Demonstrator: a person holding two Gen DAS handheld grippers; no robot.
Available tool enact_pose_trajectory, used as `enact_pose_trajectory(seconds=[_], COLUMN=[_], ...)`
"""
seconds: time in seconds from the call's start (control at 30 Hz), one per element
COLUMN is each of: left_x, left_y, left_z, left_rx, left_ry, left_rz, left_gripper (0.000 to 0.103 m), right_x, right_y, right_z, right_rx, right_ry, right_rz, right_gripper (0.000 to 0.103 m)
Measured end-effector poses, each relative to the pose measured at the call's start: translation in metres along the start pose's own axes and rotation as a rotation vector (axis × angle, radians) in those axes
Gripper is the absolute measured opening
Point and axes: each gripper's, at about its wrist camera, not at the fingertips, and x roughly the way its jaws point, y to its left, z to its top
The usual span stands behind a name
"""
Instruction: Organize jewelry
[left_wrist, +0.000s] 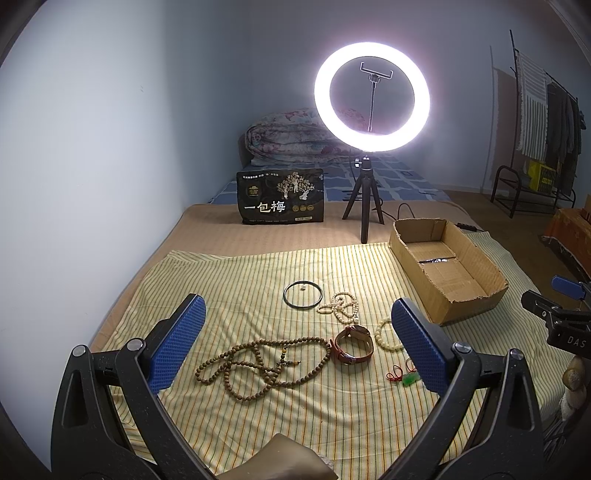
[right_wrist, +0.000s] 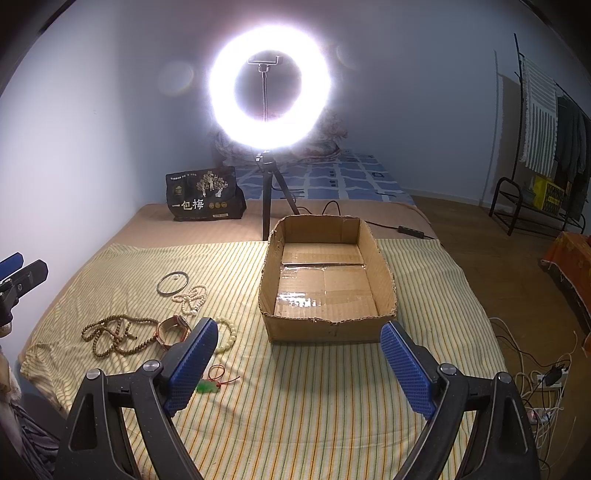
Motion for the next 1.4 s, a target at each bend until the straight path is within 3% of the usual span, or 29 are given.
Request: enact_pose_trajectory(seconds=[1.4], left_x=[-0.002], left_y=[0.003], left_z=[0.011], left_rx=[0.0], left_ry=[0.006], left_rz=[0.003], left_gripper=[0.102], right_x=[0.003], right_y=[0.003], right_z=[-0.003], right_rx=[-0.014], right_ry=[0.016], right_rz=[0.015], right_gripper=[0.091])
